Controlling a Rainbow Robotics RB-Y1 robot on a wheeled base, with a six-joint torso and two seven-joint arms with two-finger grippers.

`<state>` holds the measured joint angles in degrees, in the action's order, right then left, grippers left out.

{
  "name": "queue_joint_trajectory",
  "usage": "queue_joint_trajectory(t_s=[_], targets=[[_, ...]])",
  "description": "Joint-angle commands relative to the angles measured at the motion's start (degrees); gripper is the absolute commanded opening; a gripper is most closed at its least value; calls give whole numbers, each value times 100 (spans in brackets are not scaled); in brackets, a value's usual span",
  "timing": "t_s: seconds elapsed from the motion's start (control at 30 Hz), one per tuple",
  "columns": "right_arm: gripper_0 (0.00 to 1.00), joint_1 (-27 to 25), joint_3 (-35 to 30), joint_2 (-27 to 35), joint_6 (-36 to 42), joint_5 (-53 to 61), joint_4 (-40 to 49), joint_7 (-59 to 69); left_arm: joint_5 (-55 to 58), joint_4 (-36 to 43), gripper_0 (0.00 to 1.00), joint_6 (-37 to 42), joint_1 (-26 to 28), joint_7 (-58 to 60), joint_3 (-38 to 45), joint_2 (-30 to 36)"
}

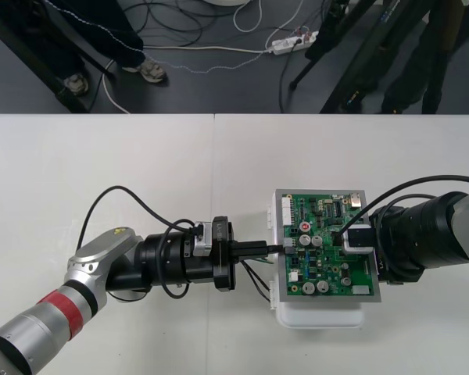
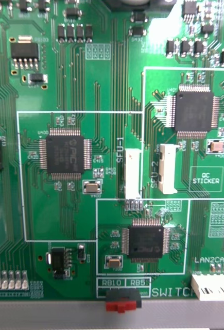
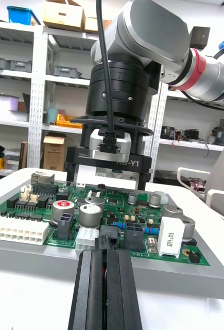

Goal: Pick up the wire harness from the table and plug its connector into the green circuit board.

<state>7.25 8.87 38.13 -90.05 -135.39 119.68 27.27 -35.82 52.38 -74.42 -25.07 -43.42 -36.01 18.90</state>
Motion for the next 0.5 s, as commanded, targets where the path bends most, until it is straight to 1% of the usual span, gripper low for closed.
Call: queue_joint_trajectory(t_s=[0.03,0.5], targets=[[100,137,89,-104,5,145,152,-240,4,193,0,164,-148,115,-160,-176],[100,119,89,-104,5,162,160,-248,22,193,0,164,-148,88,-222,-185]])
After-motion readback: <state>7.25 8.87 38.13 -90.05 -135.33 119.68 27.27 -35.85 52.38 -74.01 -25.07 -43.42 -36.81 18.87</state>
